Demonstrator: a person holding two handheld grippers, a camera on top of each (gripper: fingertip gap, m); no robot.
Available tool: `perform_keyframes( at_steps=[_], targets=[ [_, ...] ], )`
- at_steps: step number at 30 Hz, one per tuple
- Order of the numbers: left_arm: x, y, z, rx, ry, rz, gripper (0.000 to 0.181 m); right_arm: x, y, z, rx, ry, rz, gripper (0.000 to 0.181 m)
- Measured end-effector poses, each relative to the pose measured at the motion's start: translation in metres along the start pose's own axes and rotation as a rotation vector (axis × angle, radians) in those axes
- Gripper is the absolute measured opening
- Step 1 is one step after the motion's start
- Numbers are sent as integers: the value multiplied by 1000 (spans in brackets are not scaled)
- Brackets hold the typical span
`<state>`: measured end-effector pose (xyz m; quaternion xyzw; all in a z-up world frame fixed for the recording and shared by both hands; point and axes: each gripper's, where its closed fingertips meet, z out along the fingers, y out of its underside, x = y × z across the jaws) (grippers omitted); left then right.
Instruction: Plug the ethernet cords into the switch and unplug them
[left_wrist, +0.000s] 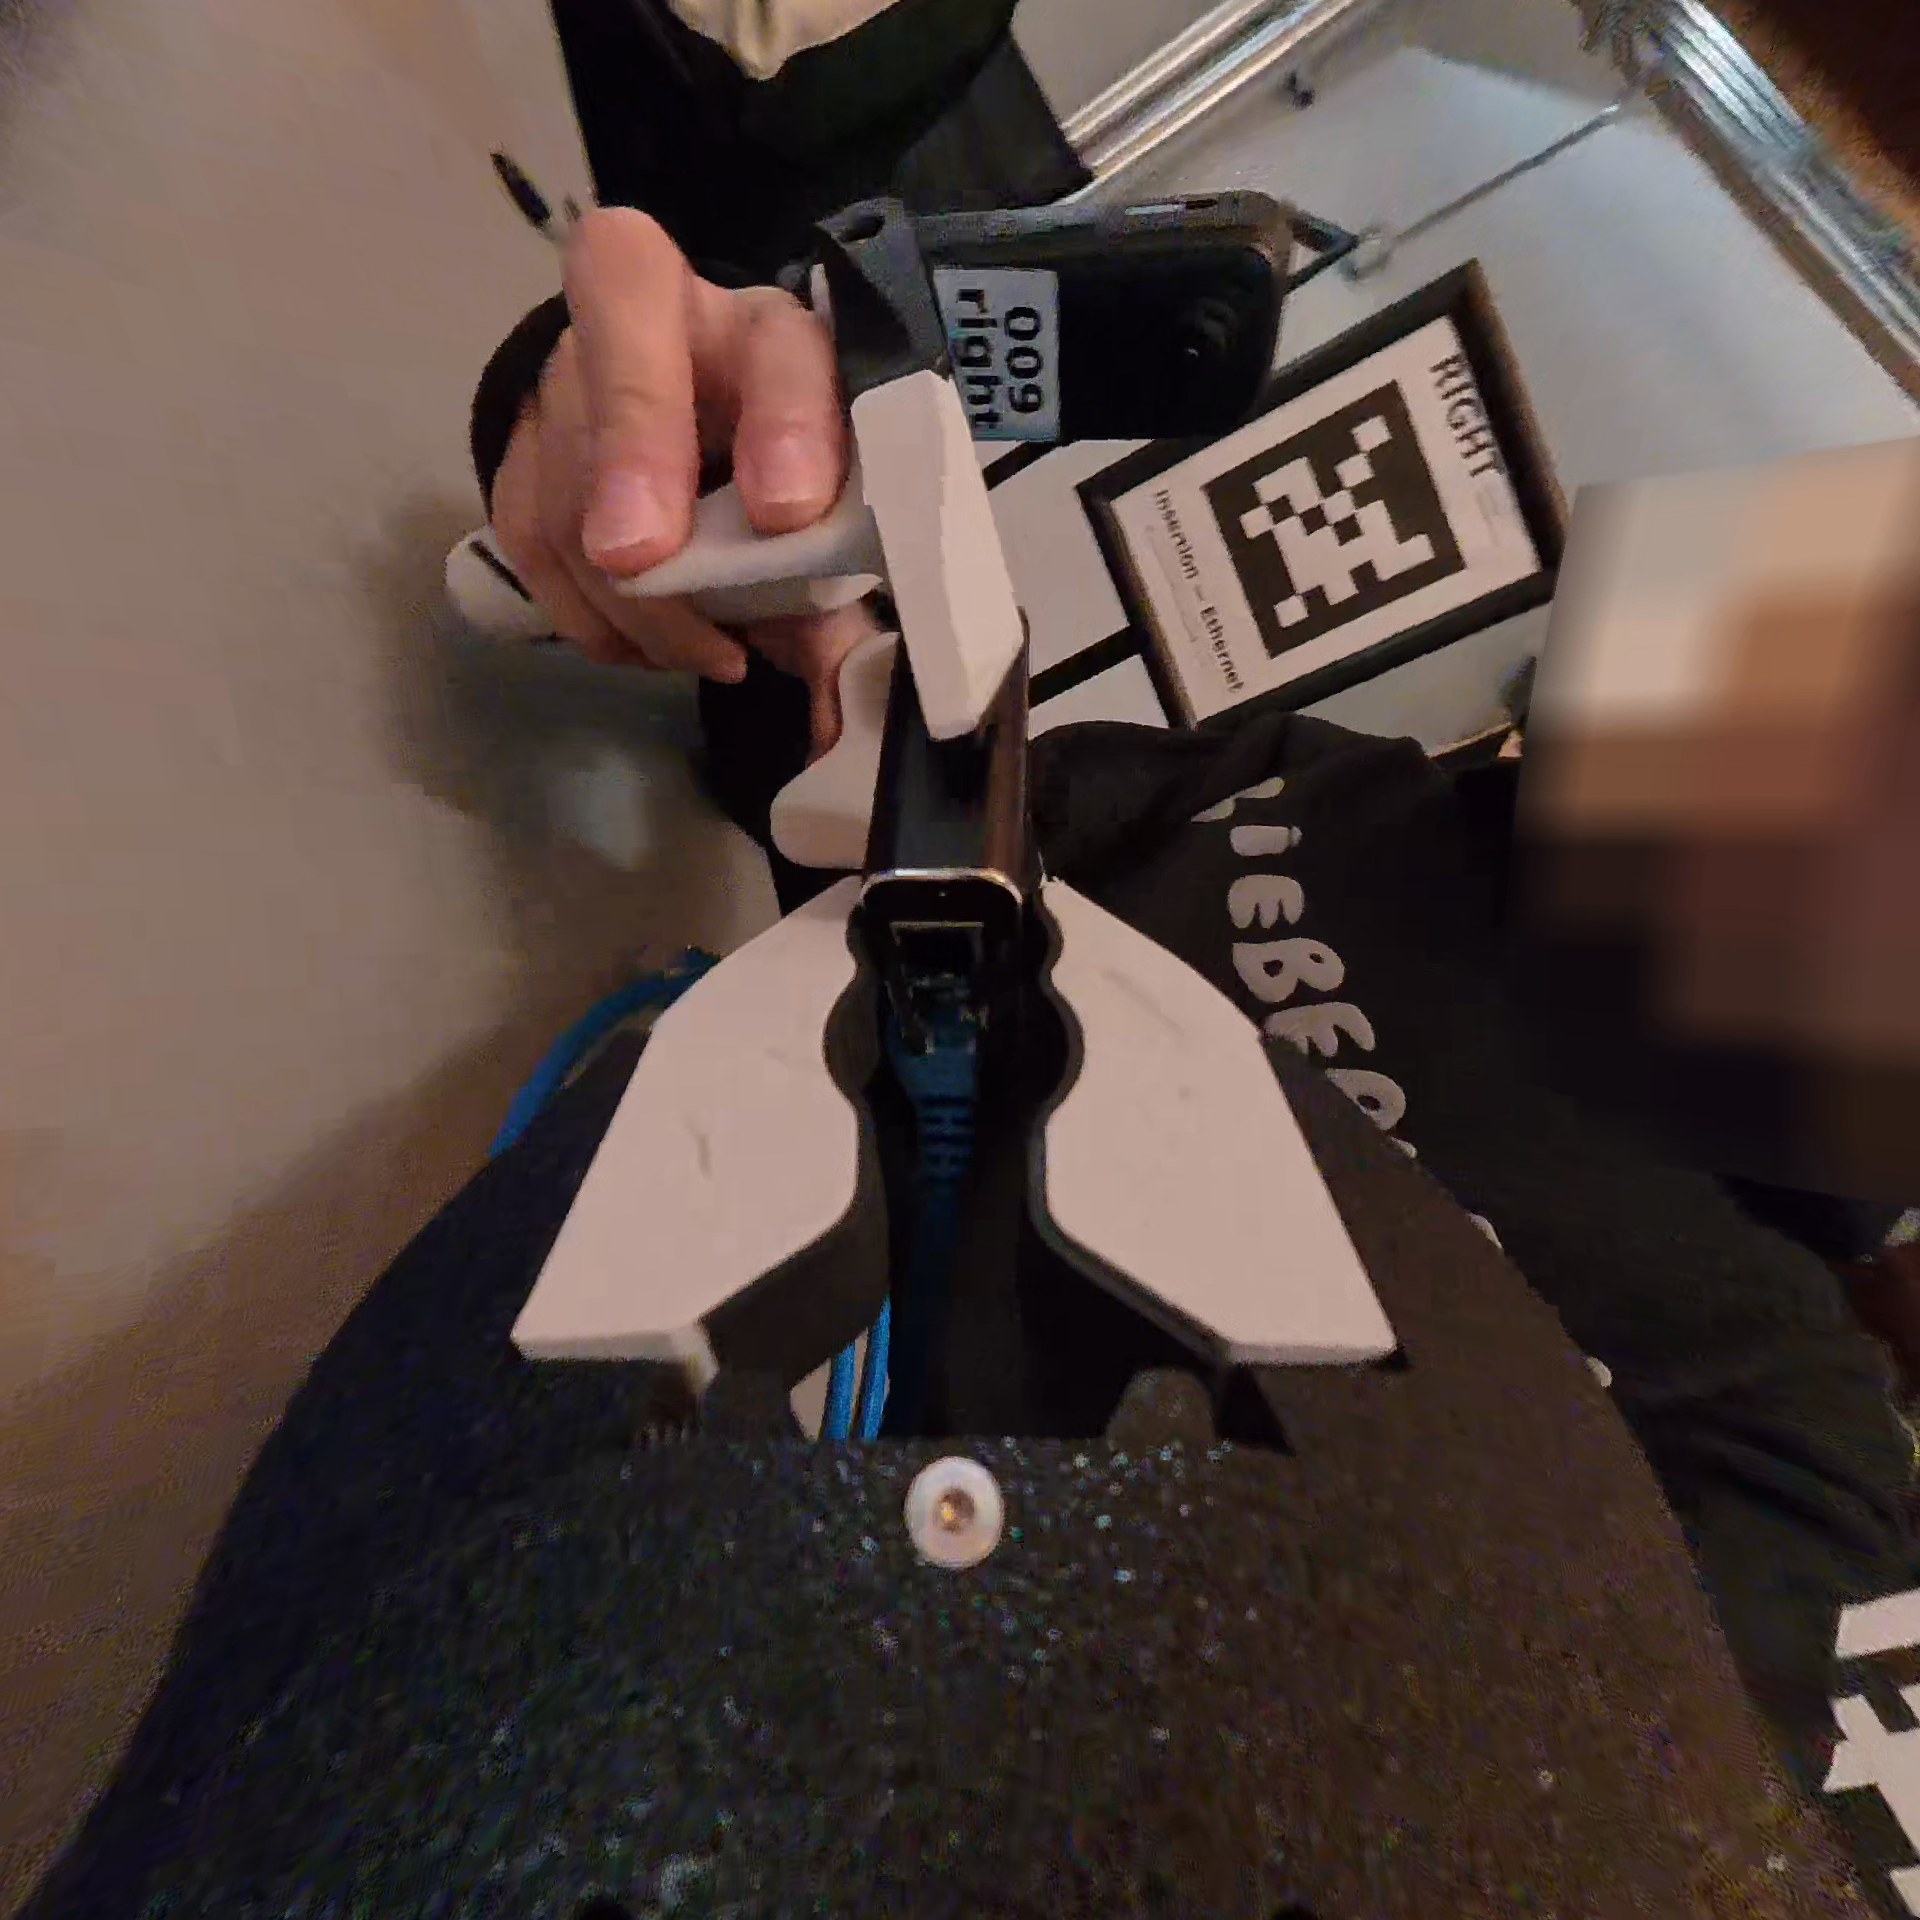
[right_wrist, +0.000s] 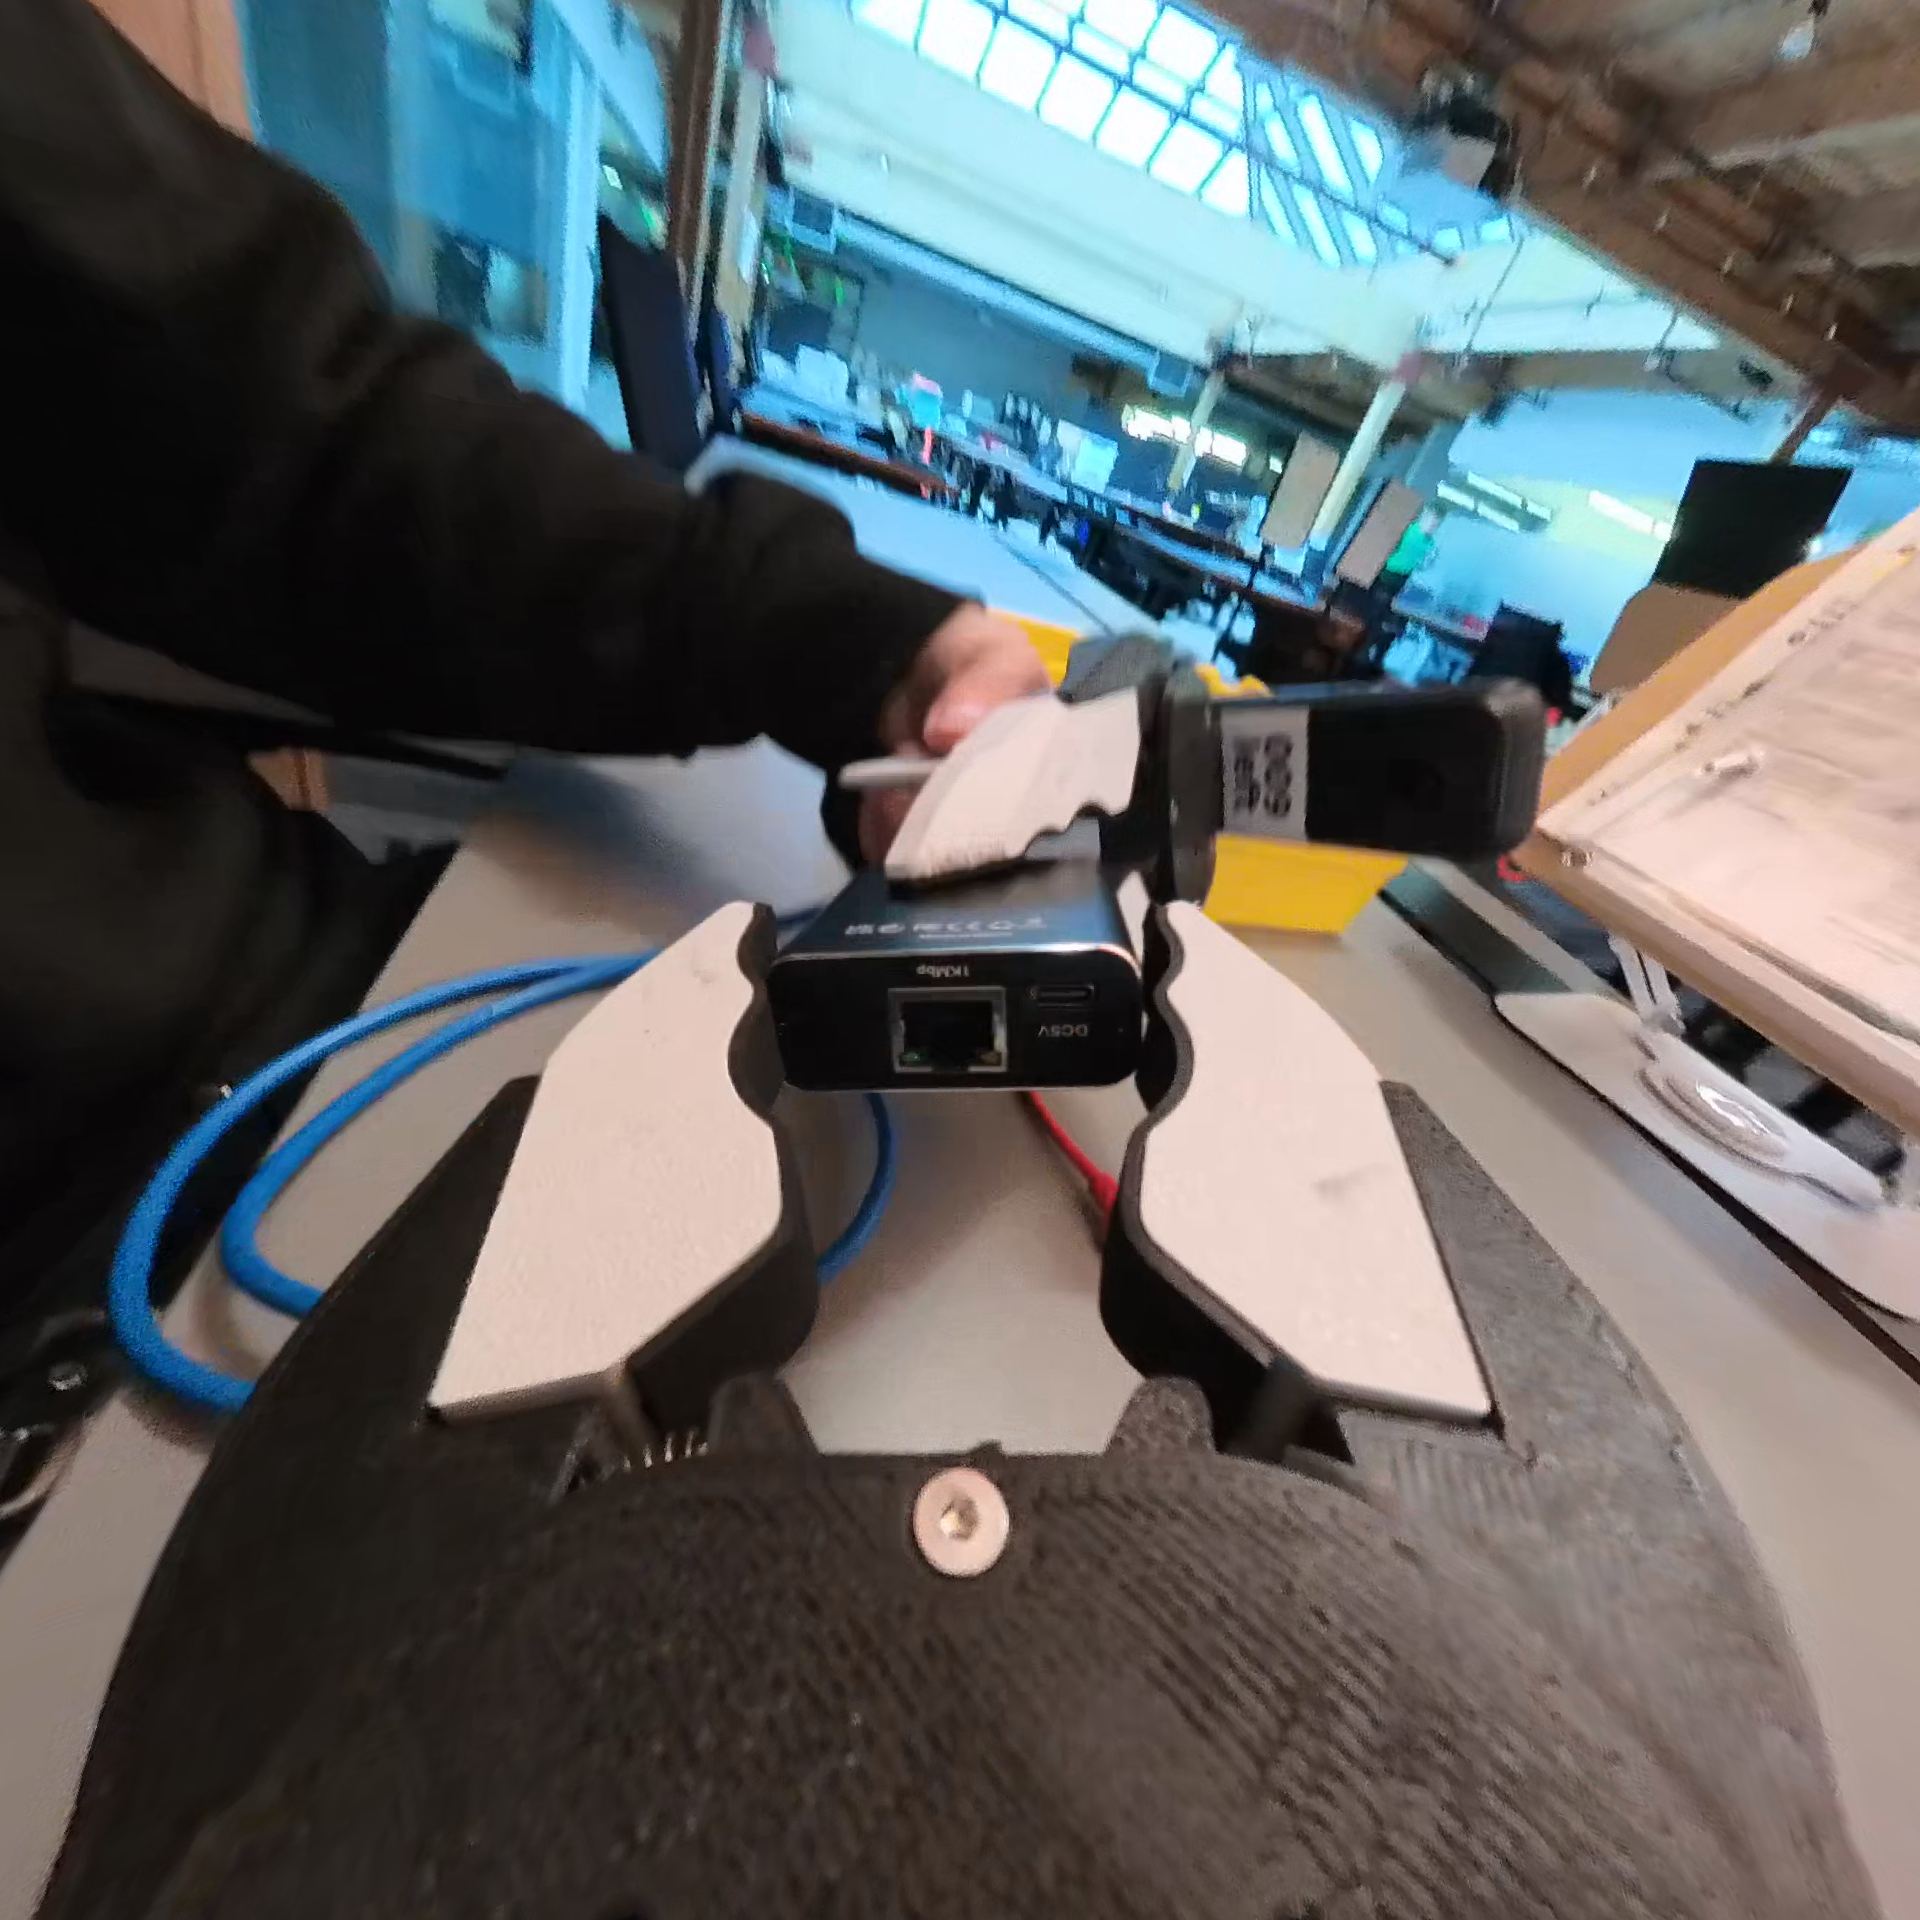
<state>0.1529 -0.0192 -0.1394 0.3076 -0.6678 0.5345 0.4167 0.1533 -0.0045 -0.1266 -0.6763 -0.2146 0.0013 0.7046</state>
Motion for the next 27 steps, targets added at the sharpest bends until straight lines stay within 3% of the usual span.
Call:
perform_keyframes(
  at_steps=[9,22,27],
  targets=[
    [1,5,-11,-84,-228,-119,25,9,17,23,-148,120,-139,80],
    [-4,4,-19,-134,-367,8,33,10,17,28,-27,80,44,75],
    [1,2,-19,-88,-289,13,32,12,7,26,69,77,98,75]
  ],
)
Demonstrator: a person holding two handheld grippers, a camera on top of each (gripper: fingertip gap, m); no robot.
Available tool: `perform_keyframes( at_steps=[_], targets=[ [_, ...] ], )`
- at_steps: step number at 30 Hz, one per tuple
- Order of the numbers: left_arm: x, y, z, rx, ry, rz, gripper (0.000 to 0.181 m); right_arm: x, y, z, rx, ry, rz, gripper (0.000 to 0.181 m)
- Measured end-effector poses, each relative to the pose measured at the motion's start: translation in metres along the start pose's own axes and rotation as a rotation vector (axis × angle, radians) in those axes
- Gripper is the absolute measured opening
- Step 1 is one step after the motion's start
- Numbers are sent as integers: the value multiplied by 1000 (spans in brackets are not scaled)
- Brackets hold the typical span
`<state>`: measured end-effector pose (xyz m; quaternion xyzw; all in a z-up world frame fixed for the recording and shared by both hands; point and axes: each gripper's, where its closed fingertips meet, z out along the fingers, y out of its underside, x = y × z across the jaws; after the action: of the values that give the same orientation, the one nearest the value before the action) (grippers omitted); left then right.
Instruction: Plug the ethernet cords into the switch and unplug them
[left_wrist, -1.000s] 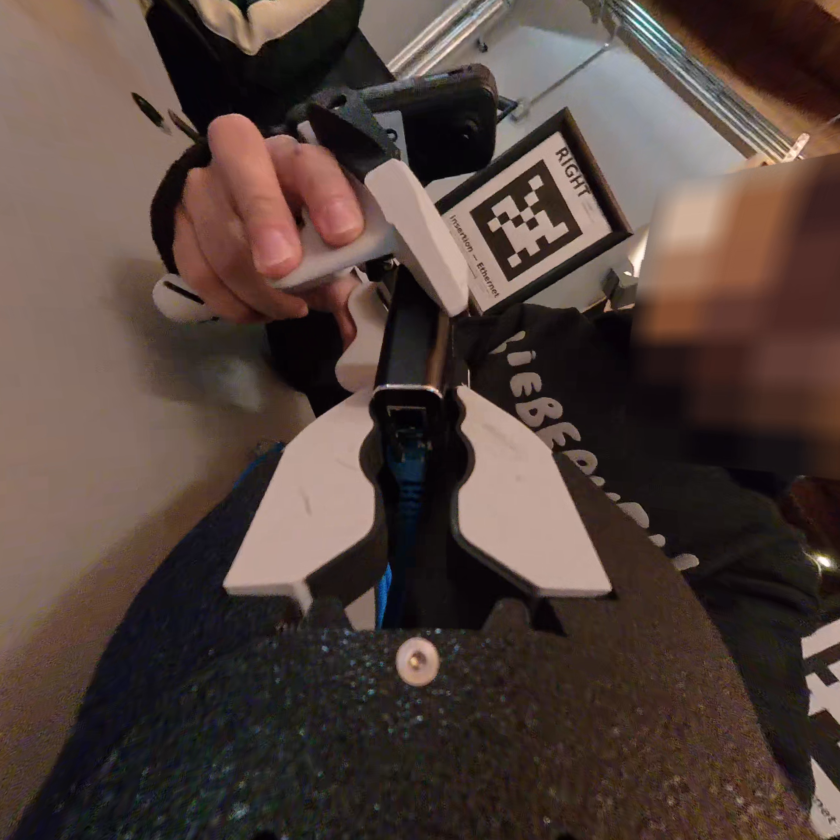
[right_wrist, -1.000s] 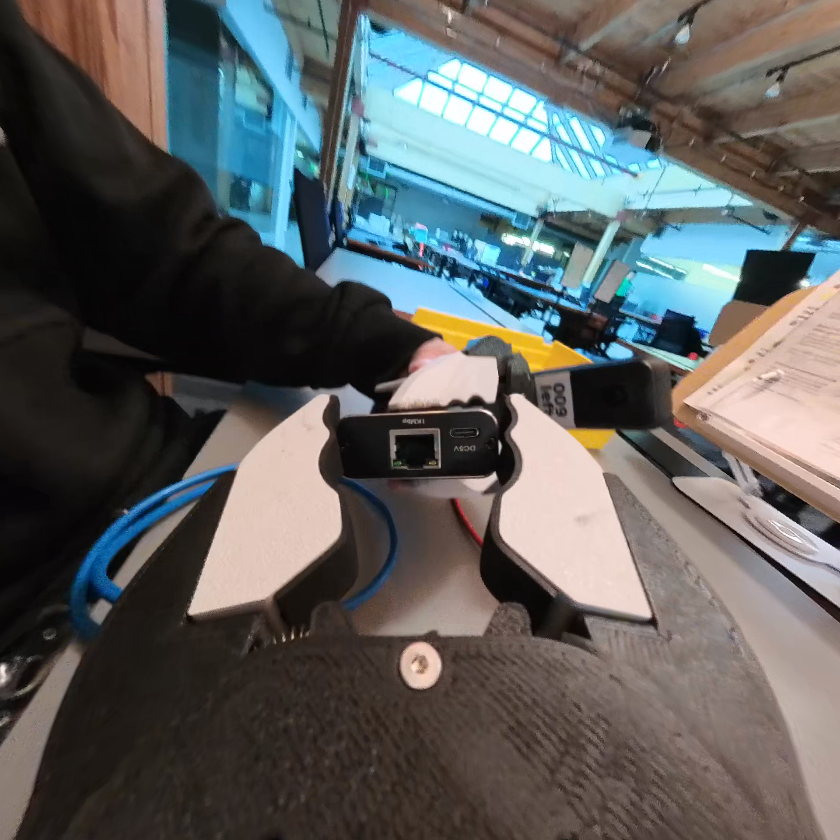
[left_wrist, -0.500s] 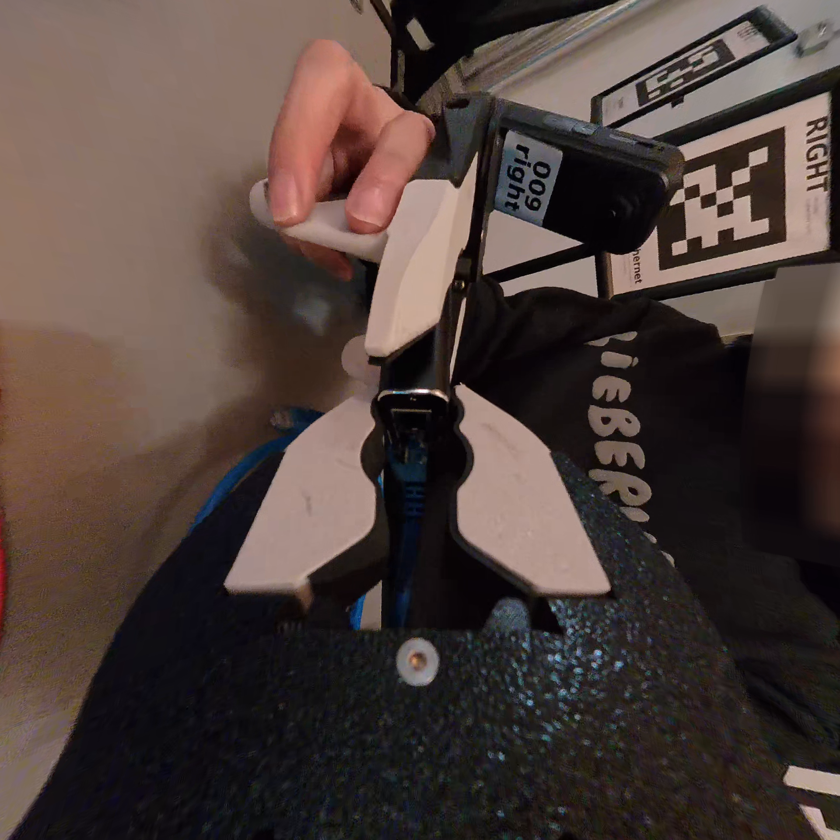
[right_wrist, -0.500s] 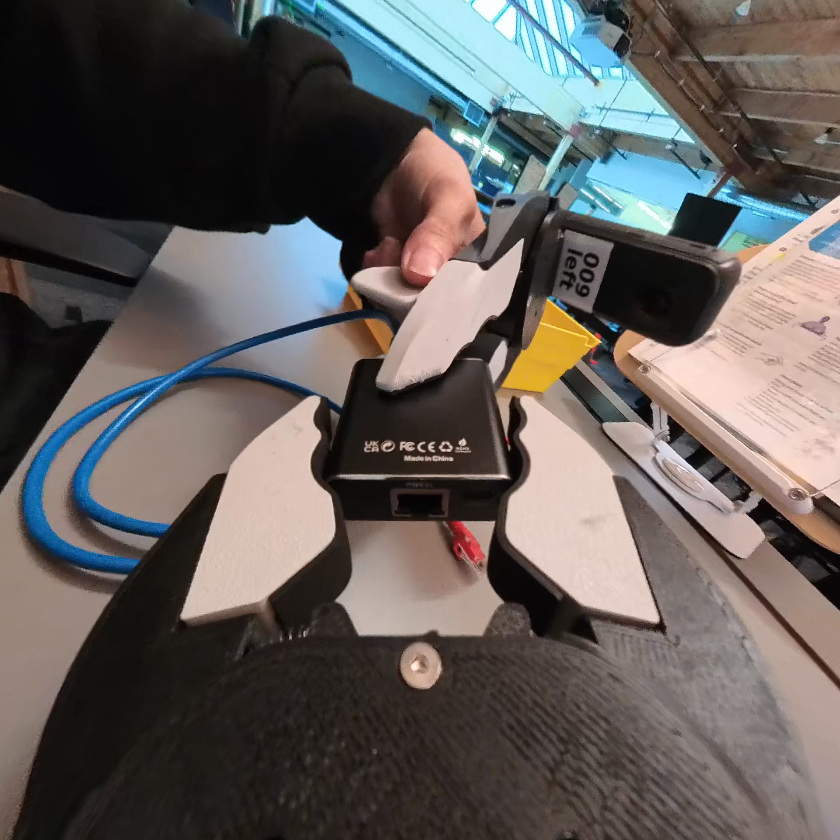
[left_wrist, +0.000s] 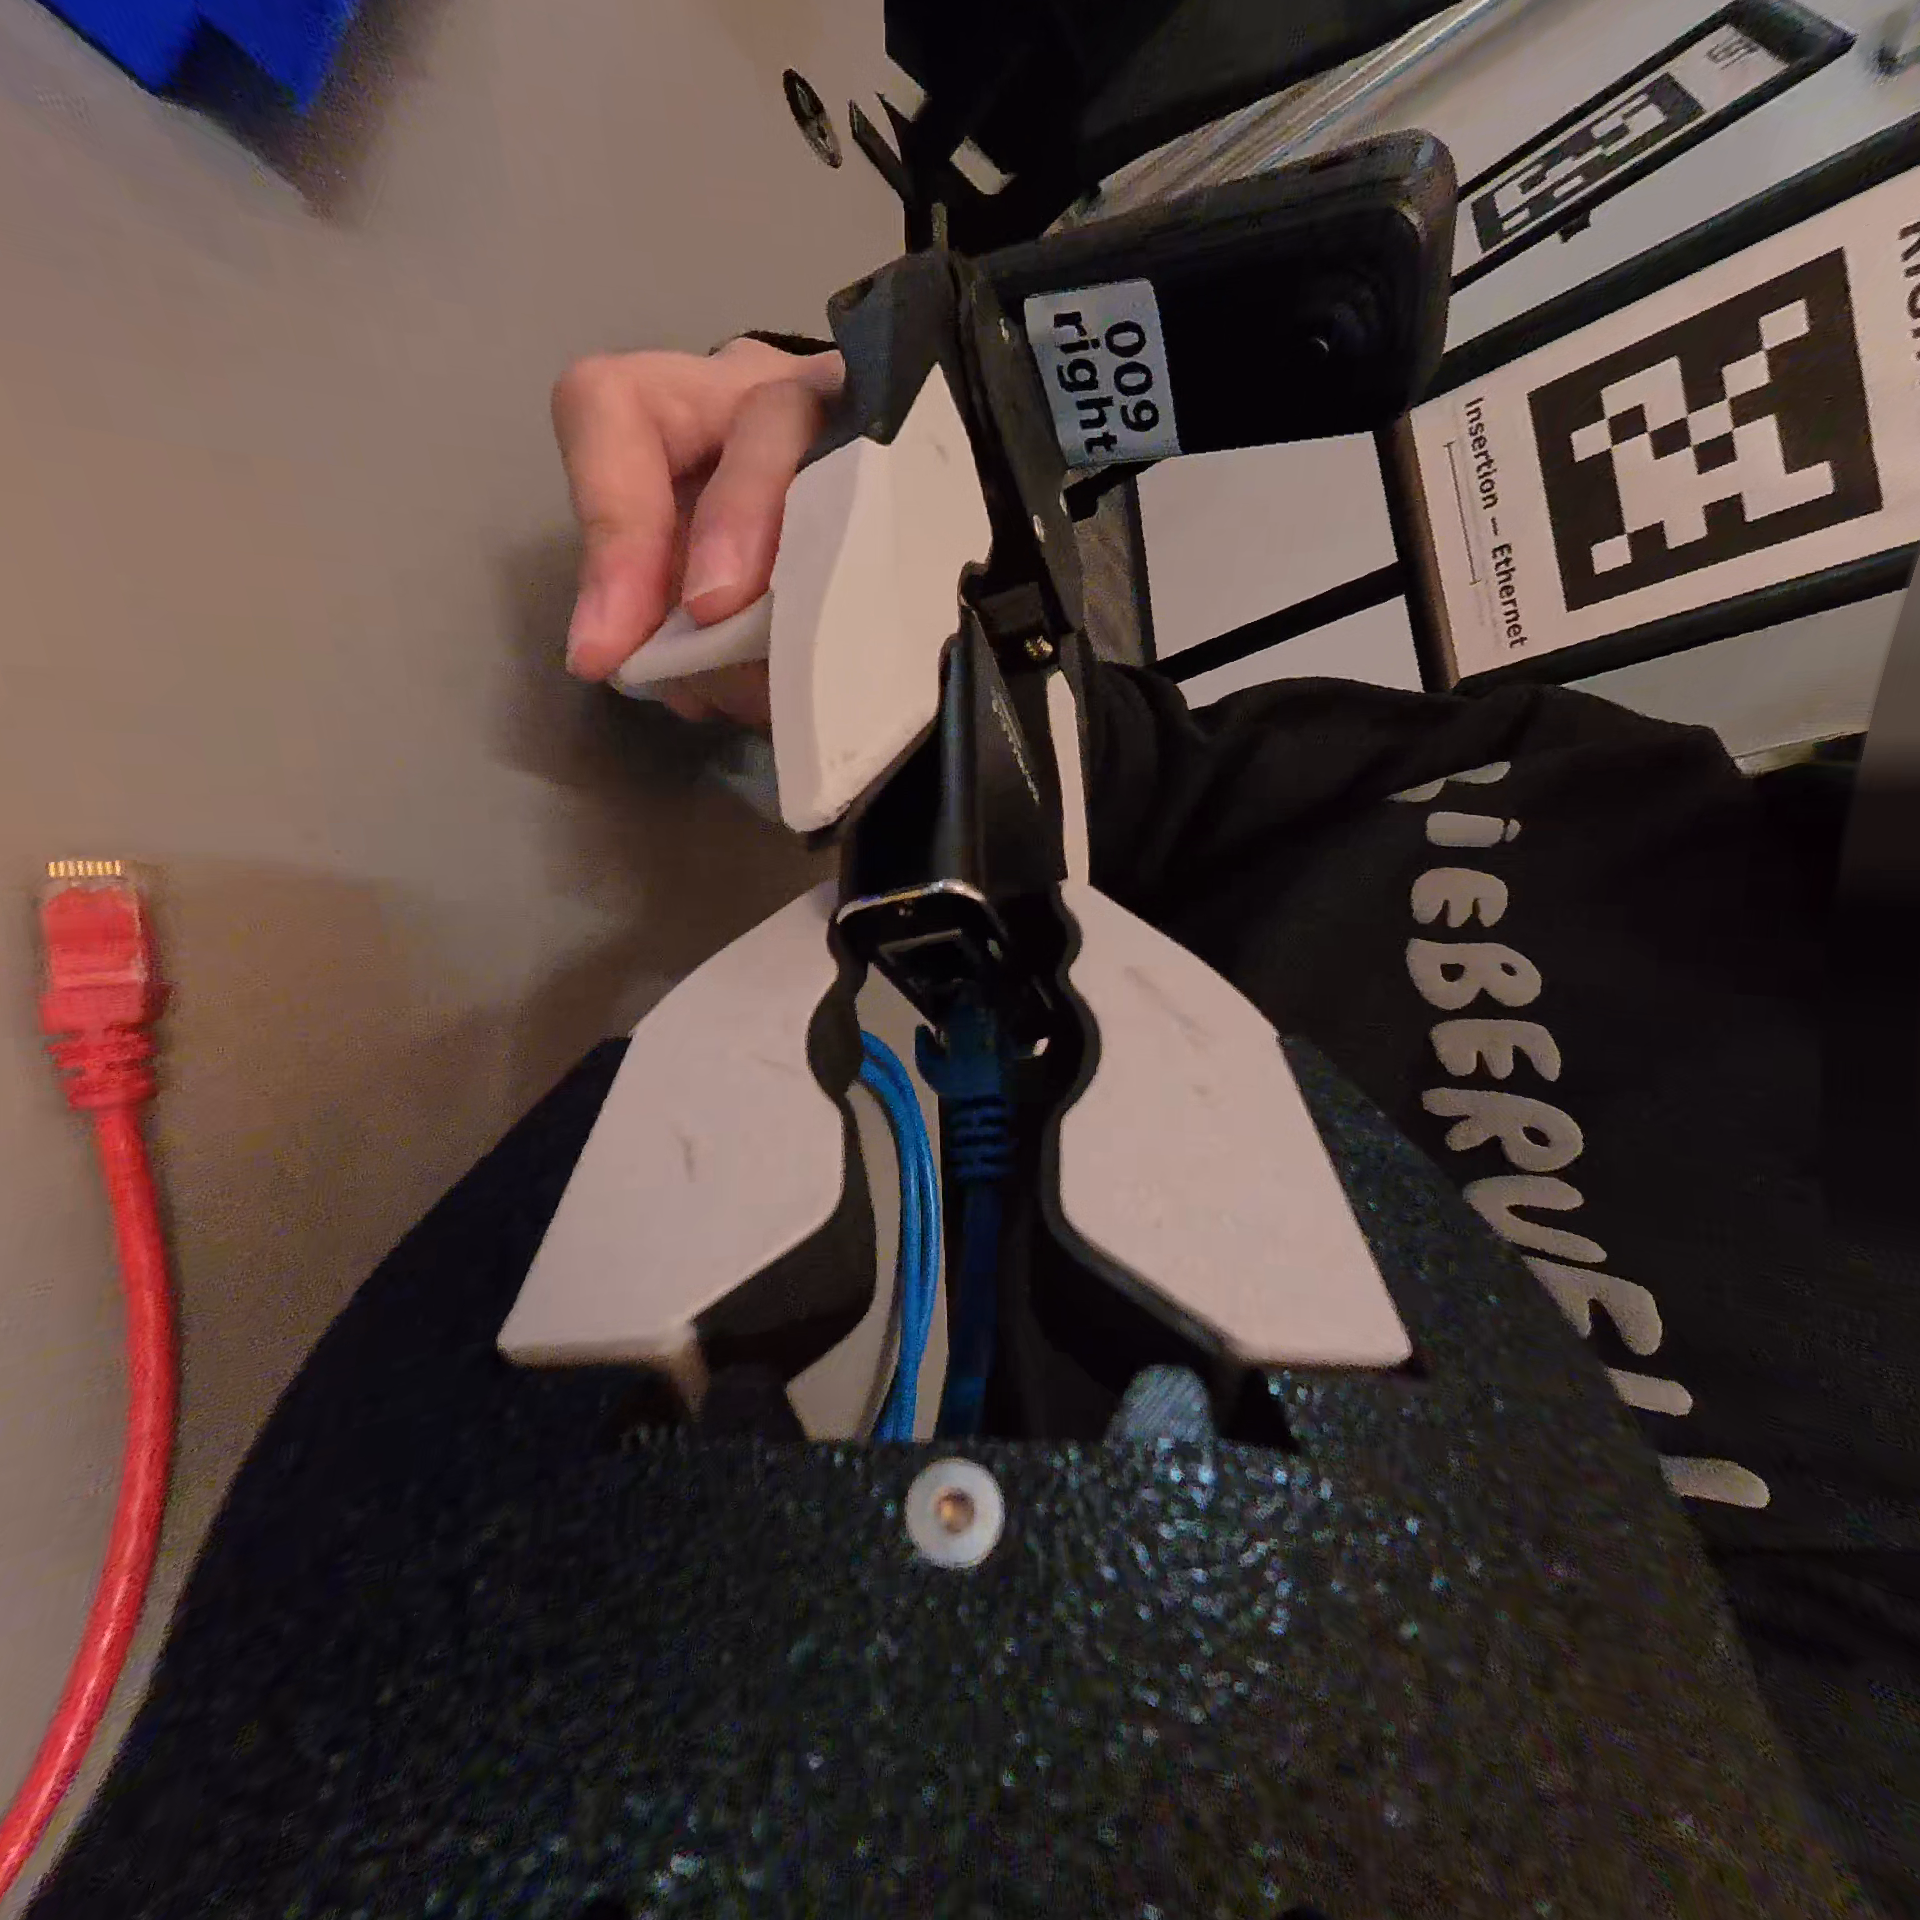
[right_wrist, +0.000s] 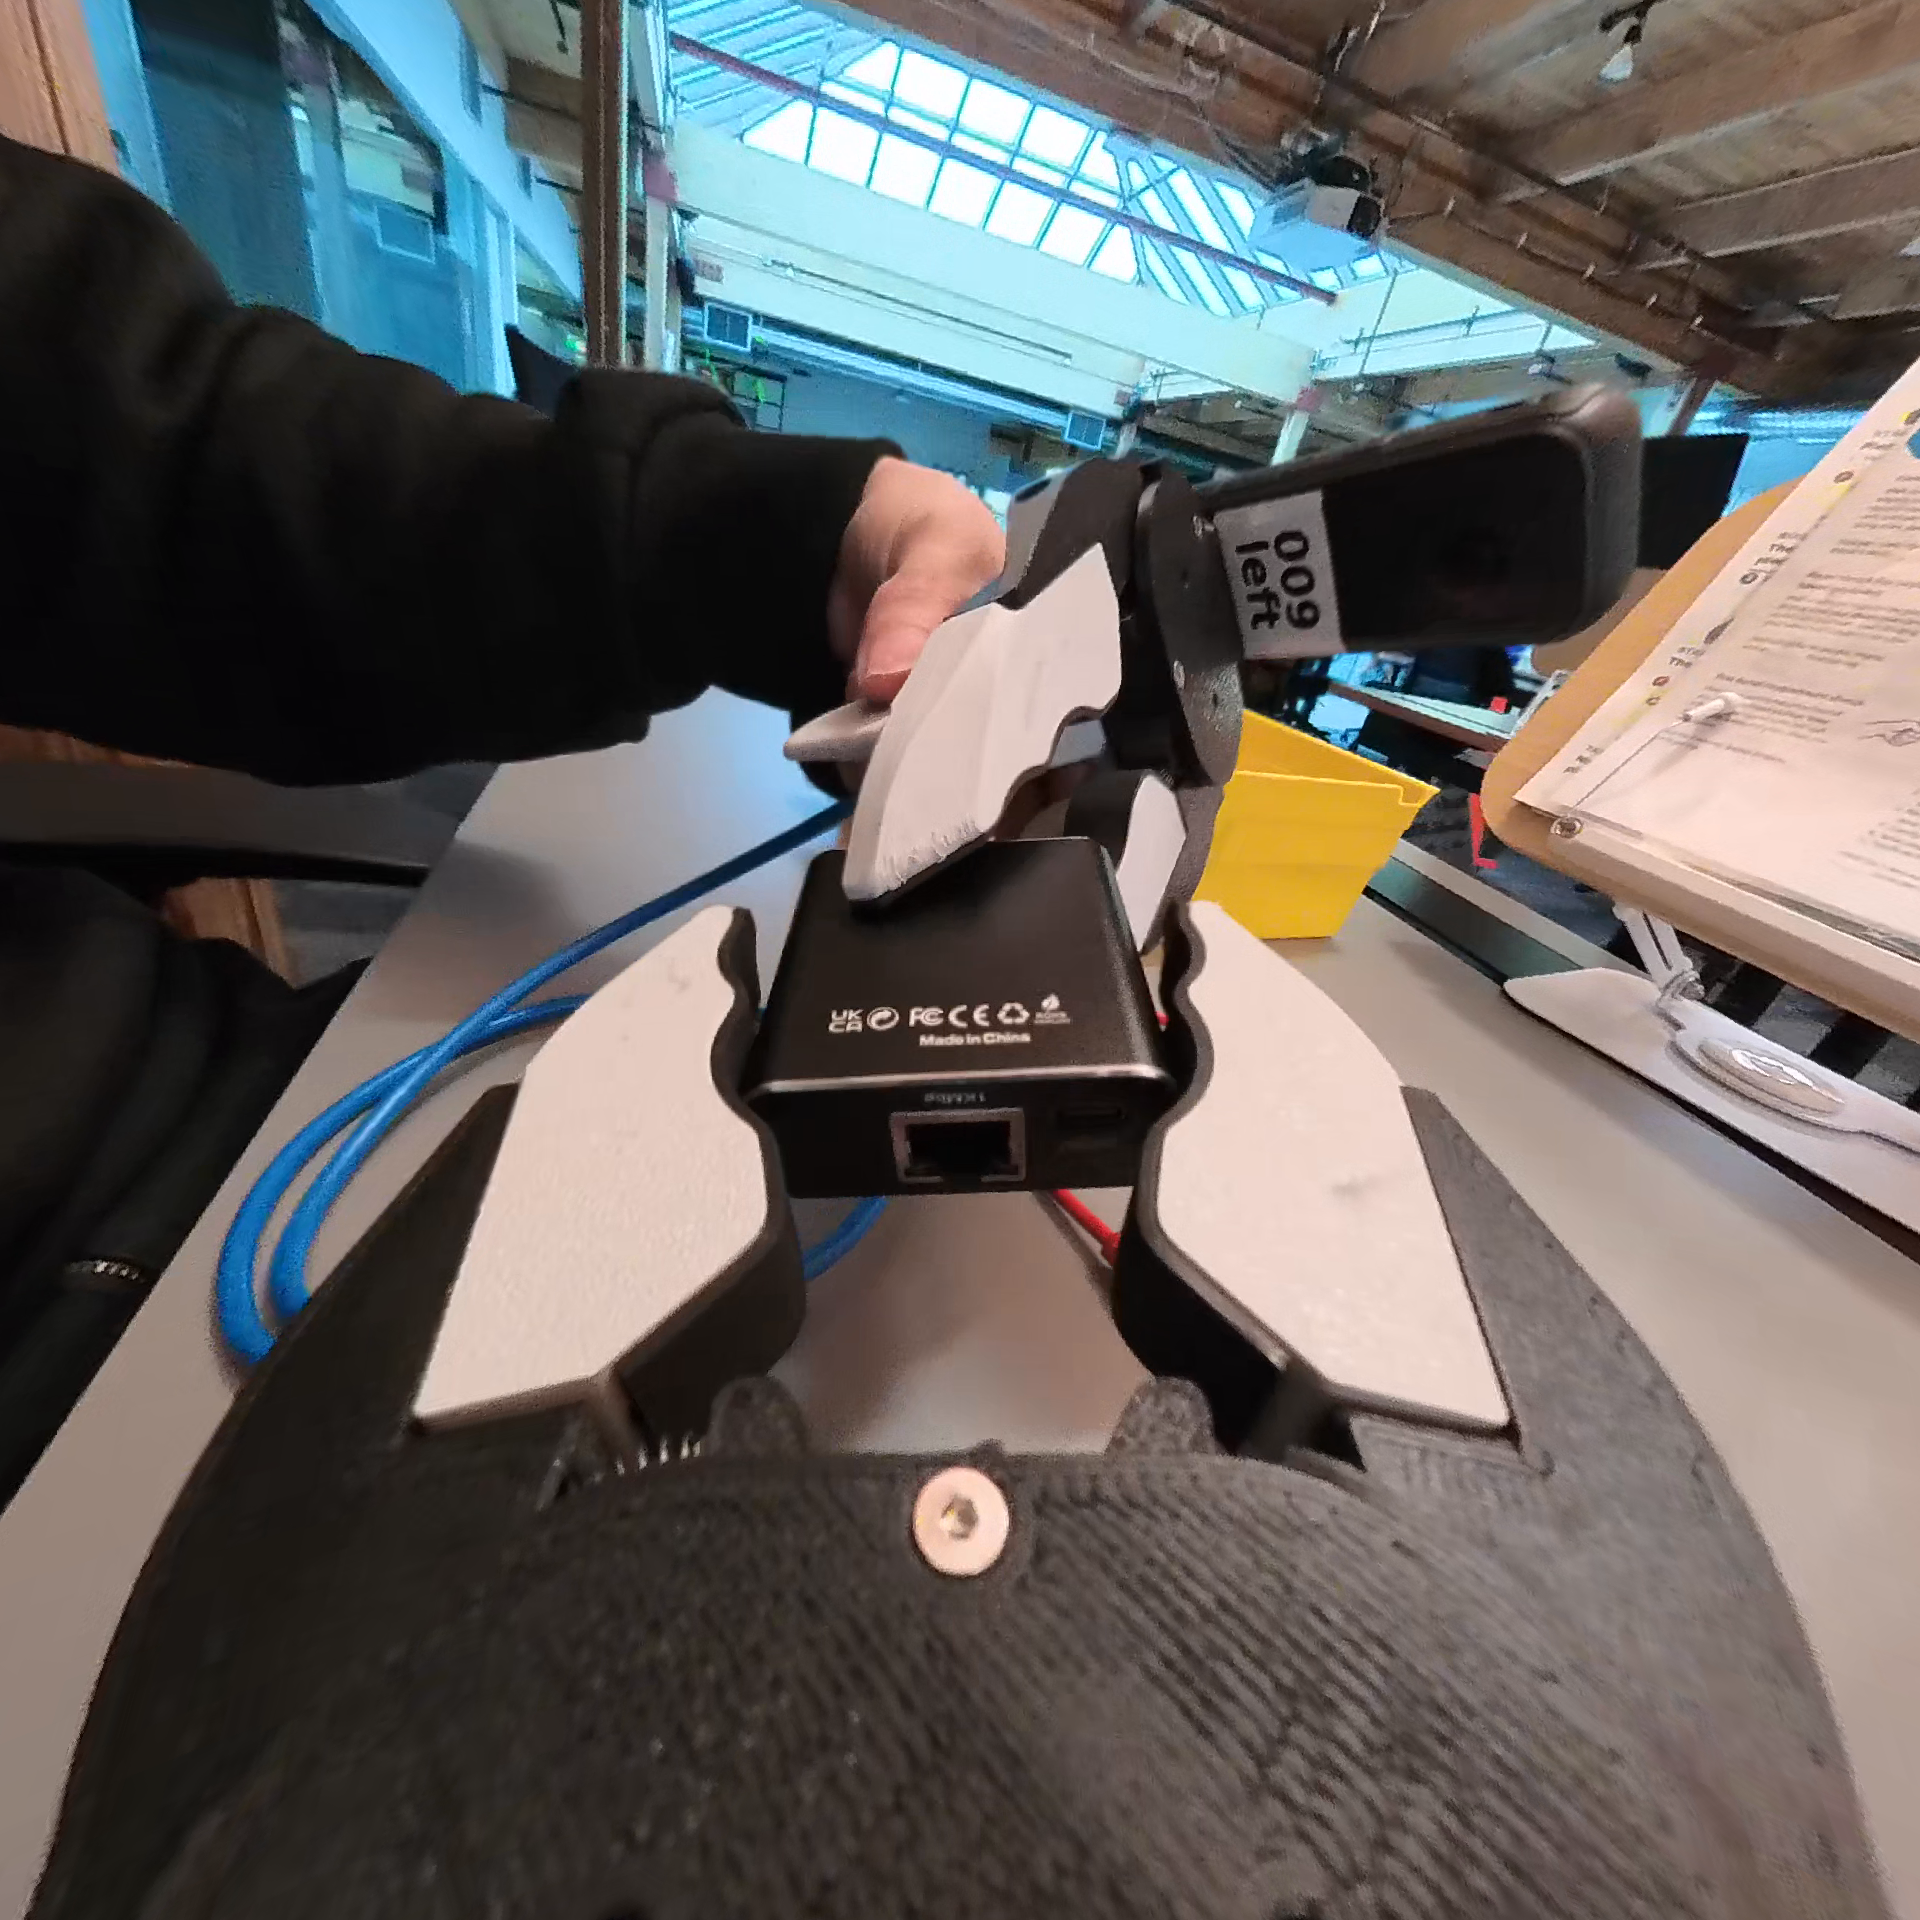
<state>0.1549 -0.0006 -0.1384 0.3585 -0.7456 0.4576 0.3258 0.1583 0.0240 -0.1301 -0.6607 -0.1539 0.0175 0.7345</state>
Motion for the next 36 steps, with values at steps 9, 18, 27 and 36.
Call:
perform_keyframes(
  at_steps=[9,18,27,36],
  targets=[
    [6,-12,-10,85,-20,113,37,0,-8,-6,44,-14,29,75],
    [-39,-45,-106,506,-742,474,34,18,-35,-62,228,21,69,75],
    [-113,9,-38,68,-875,445,40,7,-39,-69,267,-69,97,75],
    [-139,14,-27,25,-836,381,16,0,-34,-65,240,-119,106,75]
  ],
)
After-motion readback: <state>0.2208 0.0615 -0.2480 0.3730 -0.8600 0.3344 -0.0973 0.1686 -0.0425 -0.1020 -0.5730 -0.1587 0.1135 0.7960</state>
